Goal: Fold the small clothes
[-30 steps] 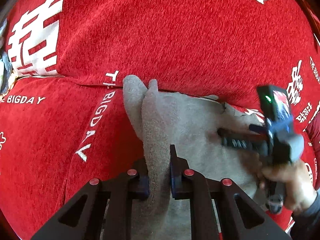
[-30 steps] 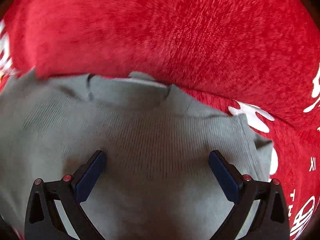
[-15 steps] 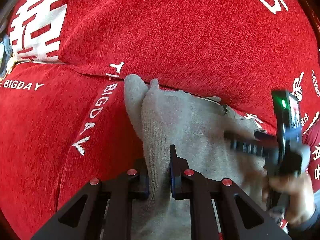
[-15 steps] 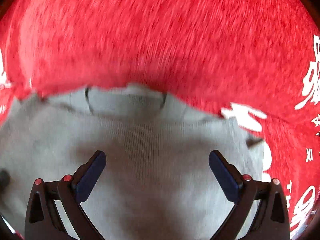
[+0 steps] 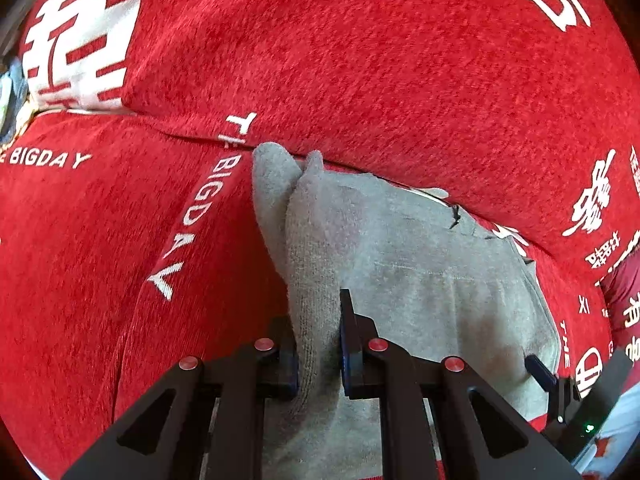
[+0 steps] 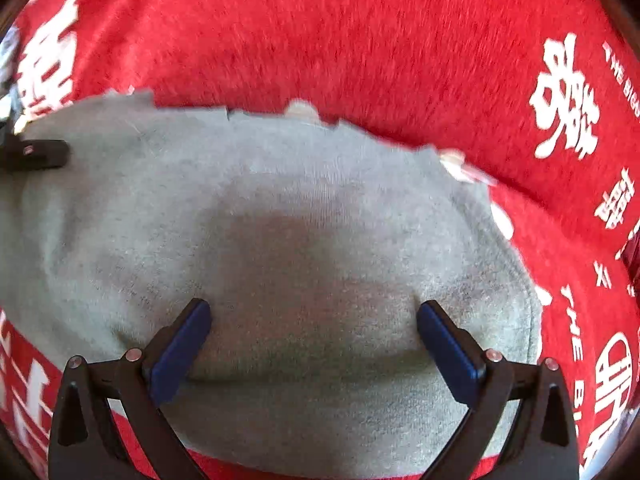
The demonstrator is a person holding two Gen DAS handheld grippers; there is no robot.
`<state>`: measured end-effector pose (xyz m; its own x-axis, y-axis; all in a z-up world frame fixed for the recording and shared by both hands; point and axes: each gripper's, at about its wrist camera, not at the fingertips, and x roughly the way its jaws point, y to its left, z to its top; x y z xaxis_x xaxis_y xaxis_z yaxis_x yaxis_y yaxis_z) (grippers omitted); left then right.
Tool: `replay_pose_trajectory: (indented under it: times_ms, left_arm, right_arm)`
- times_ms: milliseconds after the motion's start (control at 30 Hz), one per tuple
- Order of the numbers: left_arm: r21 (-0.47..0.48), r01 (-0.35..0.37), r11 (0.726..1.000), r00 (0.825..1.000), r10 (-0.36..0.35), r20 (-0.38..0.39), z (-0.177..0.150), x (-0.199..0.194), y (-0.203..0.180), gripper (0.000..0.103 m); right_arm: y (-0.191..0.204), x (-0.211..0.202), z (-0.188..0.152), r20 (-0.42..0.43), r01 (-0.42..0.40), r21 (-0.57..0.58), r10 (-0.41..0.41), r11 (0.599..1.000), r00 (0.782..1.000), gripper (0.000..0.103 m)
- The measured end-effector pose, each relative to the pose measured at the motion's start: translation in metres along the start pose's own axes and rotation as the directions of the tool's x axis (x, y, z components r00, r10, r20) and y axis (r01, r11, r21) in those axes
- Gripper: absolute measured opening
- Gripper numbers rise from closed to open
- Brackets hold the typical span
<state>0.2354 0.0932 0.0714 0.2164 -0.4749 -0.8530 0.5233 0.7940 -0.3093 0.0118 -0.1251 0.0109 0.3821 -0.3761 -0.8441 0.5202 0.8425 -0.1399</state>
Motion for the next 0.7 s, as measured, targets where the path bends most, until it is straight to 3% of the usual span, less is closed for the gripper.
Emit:
replay_pose_trajectory:
  times_ms: [67, 100, 167, 233, 267, 300, 333, 400, 533, 700]
  left_arm:
    - [0.003, -0.001, 1.000, 1.000, 0.001, 0.001, -0.001, -0.001, 0.001, 0.015]
    - [0.010, -0.009, 1.000, 1.000, 0.009, 0.002, -0.002, -0.001, 0.001, 0.015]
    - [0.011, -0.024, 1.000, 1.000, 0.024, -0.003, -0.001, 0.000, -0.001, 0.015]
    - [0.012, -0.028, 1.000, 1.000, 0.029, -0.010, 0.000, -0.001, -0.007, 0.015]
    - [0.025, -0.030, 0.999, 0.999, 0.030, -0.014, 0.001, -0.002, -0.012, 0.014]
    - [0.045, -0.028, 0.999, 0.999, 0.028, -0.015, 0.000, -0.005, -0.017, 0.014]
    - [0.072, -0.028, 0.997, 1.000, 0.029, -0.012, -0.001, -0.009, -0.025, 0.014]
    - [0.129, -0.047, 0.991, 0.999, 0.048, -0.005, -0.003, -0.017, -0.044, 0.013]
    - [0.170, -0.036, 0.985, 0.999, 0.036, 0.005, -0.002, -0.031, -0.089, 0.012]
    - [0.269, -0.003, 0.963, 1.000, -0.001, 0.016, -0.008, -0.041, -0.167, 0.011]
  right_arm:
    - [-0.008, -0.015, 0.005, -0.010, -0.032, 0.062, 0.032, 0.998, 0.999, 0.103]
    - [-0.013, -0.027, 0.001, 0.032, -0.040, 0.100, 0.037, 0.994, 0.999, 0.103]
    - [-0.008, -0.034, -0.008, 0.061, -0.054, 0.077, 0.049, 0.996, 0.997, 0.103]
    - [0.004, -0.009, -0.020, -0.056, -0.093, -0.004, 0.093, 0.996, 0.994, 0.102]
    - [0.001, -0.012, -0.023, -0.006, -0.113, 0.004, 0.113, 0.994, 0.994, 0.103]
    - [-0.005, -0.017, -0.022, 0.010, -0.134, 0.021, 0.134, 0.991, 0.991, 0.103]
    - [-0.014, -0.018, -0.019, -0.029, -0.154, 0.047, 0.155, 0.987, 0.987, 0.103]
    - [-0.034, -0.034, -0.020, 0.031, -0.186, 0.093, 0.184, 0.978, 0.982, 0.103]
    - [-0.075, -0.048, -0.029, 0.067, -0.117, 0.117, 0.109, 0.986, 0.992, 0.103]
    - [-0.117, -0.048, -0.047, 0.056, -0.120, 0.173, 0.112, 0.978, 0.992, 0.103]
